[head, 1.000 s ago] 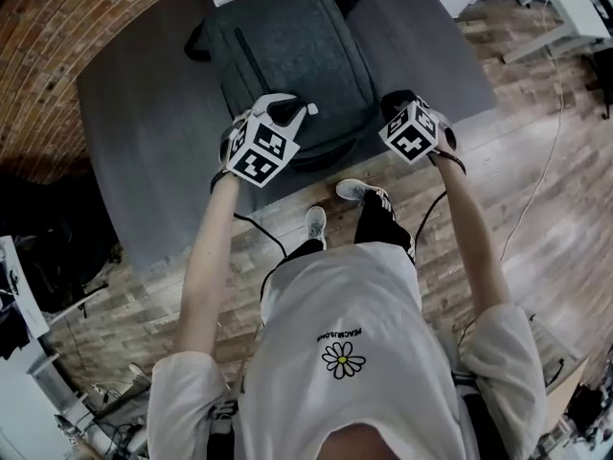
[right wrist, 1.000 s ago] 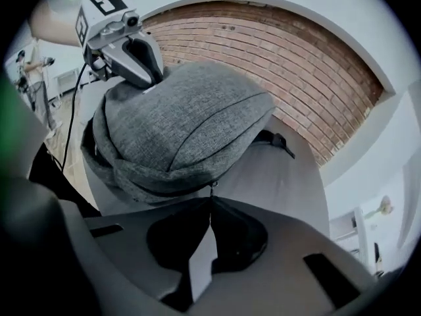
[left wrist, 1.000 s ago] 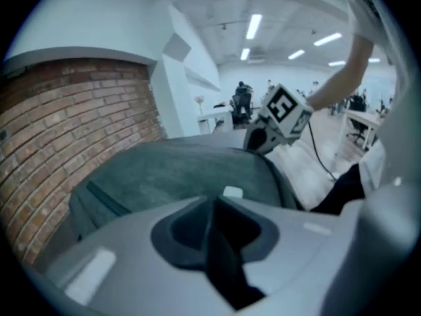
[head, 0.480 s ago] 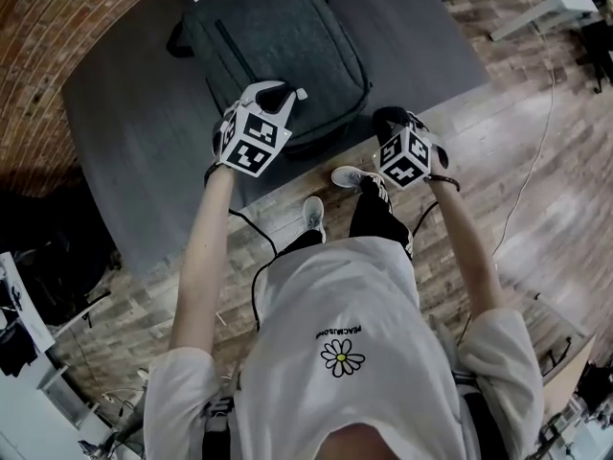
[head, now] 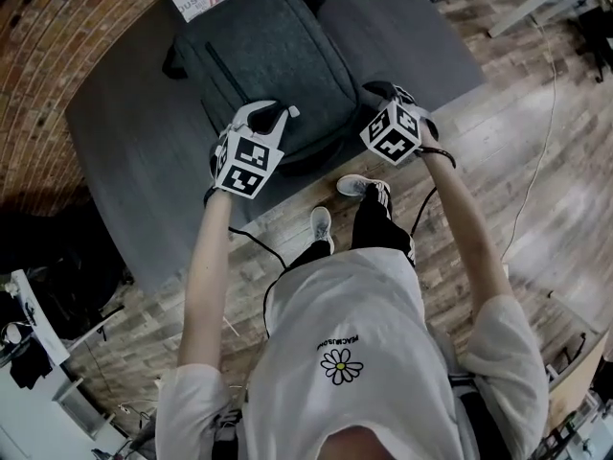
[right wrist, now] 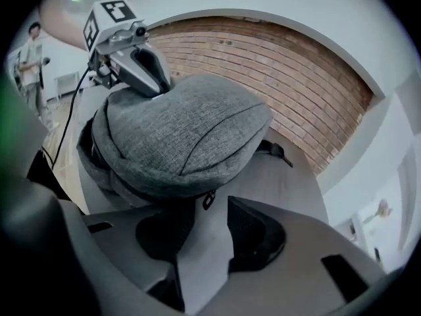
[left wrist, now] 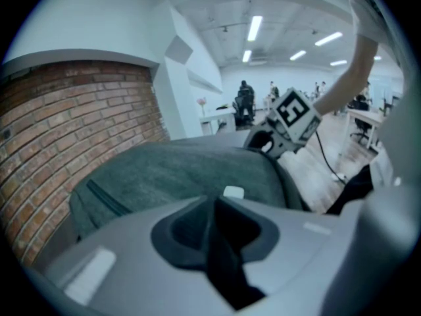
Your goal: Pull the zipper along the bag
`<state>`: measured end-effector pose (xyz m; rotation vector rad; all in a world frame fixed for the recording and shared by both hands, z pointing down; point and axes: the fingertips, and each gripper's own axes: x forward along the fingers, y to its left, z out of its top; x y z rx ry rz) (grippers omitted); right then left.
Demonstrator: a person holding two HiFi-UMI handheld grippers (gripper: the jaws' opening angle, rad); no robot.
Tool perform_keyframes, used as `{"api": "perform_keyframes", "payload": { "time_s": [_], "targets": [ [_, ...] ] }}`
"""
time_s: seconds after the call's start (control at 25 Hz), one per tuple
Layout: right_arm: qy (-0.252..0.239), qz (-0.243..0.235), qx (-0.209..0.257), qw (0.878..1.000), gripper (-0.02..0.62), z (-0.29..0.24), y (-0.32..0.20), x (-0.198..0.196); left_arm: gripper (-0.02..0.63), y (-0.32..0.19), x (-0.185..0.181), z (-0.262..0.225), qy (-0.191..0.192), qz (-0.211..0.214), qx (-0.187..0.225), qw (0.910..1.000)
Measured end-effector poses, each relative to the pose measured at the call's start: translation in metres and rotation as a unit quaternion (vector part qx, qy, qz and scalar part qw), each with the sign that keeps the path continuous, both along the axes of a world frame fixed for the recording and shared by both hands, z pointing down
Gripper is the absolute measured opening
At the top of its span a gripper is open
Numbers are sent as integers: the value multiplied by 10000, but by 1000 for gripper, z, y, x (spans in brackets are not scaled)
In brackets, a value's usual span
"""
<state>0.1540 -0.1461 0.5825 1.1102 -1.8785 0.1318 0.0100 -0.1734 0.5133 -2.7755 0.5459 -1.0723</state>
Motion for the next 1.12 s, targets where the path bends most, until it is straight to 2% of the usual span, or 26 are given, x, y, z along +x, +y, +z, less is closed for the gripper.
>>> {"api": "perform_keyframes", "payload": {
  "time_s": [0.08, 0.2, 0.28, 0.32, 0.48, 0.6, 0.76, 0.92, 1.04, 1.12],
  "targets": [
    [232, -403, 11, 9989, 150, 1, -5, -1, 54, 1, 1, 0, -11, -6, 12, 10000],
    [245, -925, -72, 9954, 122, 4, -5, -7, 54, 1, 1, 2, -41, -16, 2, 10000],
    [157, -942, -57, 9954, 63, 5, -6, -8, 54, 1, 1, 3, -48, -22, -14, 10000],
    [66, -837, -36, 9965, 9, 5, -8, -8, 54, 0, 1, 3, -49, -29, -21, 10000],
    [-504, -382, -176, 9978, 6, 1, -8, -3, 54, -2, 2, 3, -53, -59, 1, 10000],
    [-636, -343, -364, 9967, 6, -1, 1, -3, 54, -2, 2, 4, -44, -61, 26, 10000],
    [-292, -748, -575, 9951, 6, -3, 19, -11, 54, -3, 2, 5, -11, -68, 45, 10000],
    [-157, -907, -700, 9933, 6, -6, 37, -26, 52, -4, 2, 6, 37, -60, 25, 10000],
    [195, -1184, -731, 9901, 6, -6, 55, -42, 53, -4, 1, 6, 59, -41, 34, 10000],
    [158, -1239, -832, 9887, 8, -8, 67, -55, 52, -3, 1, 6, 81, -24, 20, 10000]
  ]
}}
